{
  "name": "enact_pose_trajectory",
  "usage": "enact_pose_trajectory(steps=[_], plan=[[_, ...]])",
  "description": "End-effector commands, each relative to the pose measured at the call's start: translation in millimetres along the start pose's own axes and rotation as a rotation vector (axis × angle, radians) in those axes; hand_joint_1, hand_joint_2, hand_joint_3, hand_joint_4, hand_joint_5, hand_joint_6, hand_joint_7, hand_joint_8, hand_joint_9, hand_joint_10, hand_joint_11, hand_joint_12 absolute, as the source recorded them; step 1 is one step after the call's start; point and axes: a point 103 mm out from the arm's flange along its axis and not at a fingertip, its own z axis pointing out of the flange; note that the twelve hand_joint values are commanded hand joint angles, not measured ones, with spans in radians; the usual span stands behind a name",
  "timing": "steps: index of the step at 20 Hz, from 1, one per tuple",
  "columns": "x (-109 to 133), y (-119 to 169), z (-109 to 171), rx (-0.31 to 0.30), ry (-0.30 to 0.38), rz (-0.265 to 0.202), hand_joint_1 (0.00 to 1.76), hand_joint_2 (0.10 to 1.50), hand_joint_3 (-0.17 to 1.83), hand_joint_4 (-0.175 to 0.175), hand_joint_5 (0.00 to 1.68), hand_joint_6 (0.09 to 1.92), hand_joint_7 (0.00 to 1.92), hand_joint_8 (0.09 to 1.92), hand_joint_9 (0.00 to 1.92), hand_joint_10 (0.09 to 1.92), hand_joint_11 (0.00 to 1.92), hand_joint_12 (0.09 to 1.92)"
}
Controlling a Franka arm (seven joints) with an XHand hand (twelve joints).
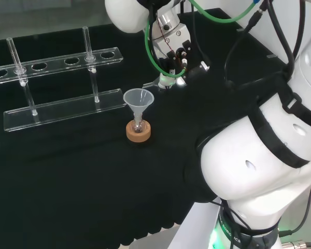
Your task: Pour all the NaCl from the weighing funnel into the round-bottom flask.
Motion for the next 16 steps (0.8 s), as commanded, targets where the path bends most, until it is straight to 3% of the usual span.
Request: enact_pose_trajectory(steps=[1, 16], plan=[[1.3, 0.0, 0.4, 0.008, -0.020, -0.007, 1.14, 1.02, -0.17, 0.175, 1.46, 0.18, 0.60, 0.66, 0.95, 0.32, 0.80, 1.03], [6.0, 0.9, 0.9, 0.032, -0.091, -0.020, 1.14, 1.02, -0.17, 0.175, 1.46, 0.18, 0.59, 0.66, 0.95, 0.32, 0.80, 1.02]])
